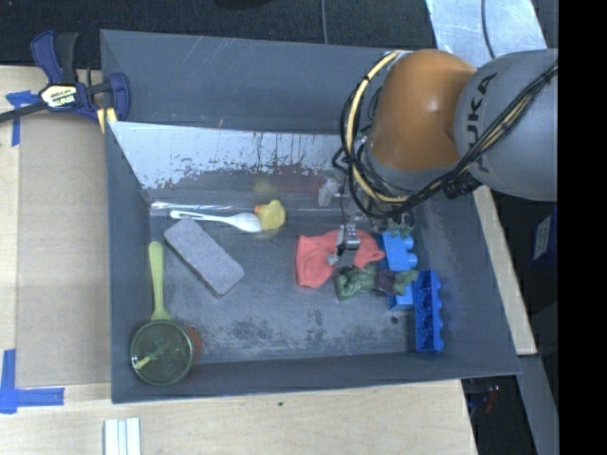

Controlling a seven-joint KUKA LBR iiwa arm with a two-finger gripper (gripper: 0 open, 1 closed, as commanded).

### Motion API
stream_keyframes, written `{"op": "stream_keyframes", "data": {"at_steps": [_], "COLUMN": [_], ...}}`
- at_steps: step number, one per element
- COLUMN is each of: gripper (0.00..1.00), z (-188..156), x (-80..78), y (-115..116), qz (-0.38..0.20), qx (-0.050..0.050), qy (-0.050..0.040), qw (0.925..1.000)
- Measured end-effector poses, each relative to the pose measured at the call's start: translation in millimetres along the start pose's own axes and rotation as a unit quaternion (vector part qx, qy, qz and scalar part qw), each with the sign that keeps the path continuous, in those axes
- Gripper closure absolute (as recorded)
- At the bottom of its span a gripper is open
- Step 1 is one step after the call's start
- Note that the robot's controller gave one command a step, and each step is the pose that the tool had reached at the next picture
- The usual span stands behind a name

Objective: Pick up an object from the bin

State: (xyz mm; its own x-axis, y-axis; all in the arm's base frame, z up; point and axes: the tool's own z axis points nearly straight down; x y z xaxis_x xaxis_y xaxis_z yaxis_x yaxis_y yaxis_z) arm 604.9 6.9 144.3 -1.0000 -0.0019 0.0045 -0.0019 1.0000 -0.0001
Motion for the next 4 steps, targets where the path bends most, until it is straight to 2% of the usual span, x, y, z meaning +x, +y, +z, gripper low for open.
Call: {"op": "stream_keyframes", "data": {"at_steps": [1, 2, 3, 4], "gripper": [0.00, 0.00, 0.00, 1.00], "z": [-4.1, 40.8, 74.2, 72.3], "x": [-2.0, -6.5, 4.7, 6.9], "y": [0.0, -16.5, -47.0, -31.1], "qz": [0.000, 0.036, 0.051, 0.089], "qx": [0.000, 0.000, -0.002, -0.001], "qy": [-0.0039, -0.0068, -0.0082, -0.0066], "qw": [1.0000, 0.9993, 0.9986, 0.9960]}}
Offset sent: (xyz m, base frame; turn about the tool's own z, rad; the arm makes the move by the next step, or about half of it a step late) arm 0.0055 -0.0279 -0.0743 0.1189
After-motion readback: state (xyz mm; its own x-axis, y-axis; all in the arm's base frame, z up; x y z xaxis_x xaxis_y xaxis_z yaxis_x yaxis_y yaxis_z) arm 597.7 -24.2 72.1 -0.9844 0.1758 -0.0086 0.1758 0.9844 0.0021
